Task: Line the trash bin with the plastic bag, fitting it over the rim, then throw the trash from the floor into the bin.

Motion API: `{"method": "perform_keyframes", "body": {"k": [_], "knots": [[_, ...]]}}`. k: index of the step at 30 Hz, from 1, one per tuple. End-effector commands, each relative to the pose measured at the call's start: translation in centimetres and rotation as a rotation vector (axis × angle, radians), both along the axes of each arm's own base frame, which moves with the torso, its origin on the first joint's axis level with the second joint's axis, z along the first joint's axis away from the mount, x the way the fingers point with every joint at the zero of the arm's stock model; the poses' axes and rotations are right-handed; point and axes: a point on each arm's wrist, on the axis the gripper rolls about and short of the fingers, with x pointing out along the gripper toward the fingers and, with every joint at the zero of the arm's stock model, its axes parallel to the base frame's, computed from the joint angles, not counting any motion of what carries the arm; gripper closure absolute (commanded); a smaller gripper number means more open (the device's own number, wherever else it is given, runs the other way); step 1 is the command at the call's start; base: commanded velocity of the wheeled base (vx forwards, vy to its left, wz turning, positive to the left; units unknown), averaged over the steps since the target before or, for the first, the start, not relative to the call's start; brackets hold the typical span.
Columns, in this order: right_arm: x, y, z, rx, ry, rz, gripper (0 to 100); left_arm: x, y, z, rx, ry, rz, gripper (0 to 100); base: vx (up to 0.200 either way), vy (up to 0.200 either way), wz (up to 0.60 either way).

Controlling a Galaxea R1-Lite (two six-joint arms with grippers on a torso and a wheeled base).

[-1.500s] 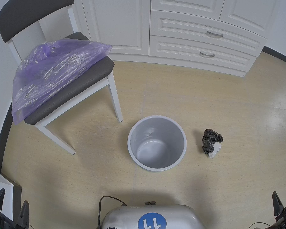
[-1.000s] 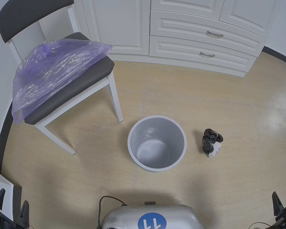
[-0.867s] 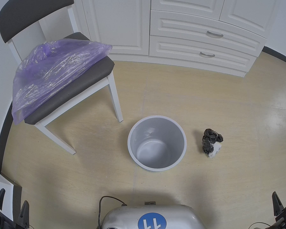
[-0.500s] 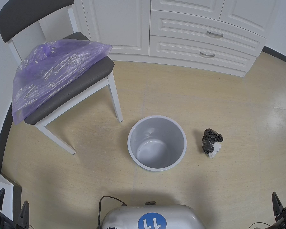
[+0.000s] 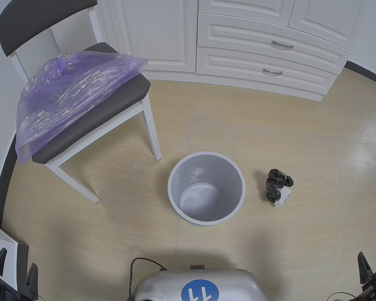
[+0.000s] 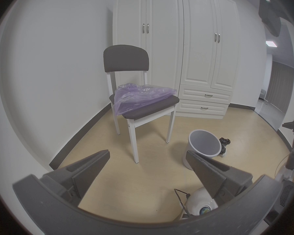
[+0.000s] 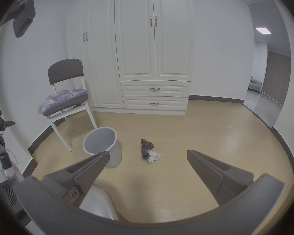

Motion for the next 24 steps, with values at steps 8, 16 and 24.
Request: {"method": "perform_keyframes", "body": {"k": [8, 16, 24], "knots": [[0.01, -0.01, -0.52, 0.003, 0.001, -0.003, 0, 0.00, 0.00, -0.48, -0.014, 0.000, 0.000, 0, 0.000, 0.000, 0.00], [0.01, -0.01, -0.52, 0.003, 0.001, -0.003, 0, 0.02, 0.01, -0.51, -0.015, 0.001, 0.004, 0, 0.000, 0.000, 0.00], [0.01, -0.01, -0.52, 0.003, 0.001, -0.003, 0, 0.01, 0.06, -0.46, -0.020, -0.005, 0.027, 0, 0.000, 0.000, 0.00]]}}
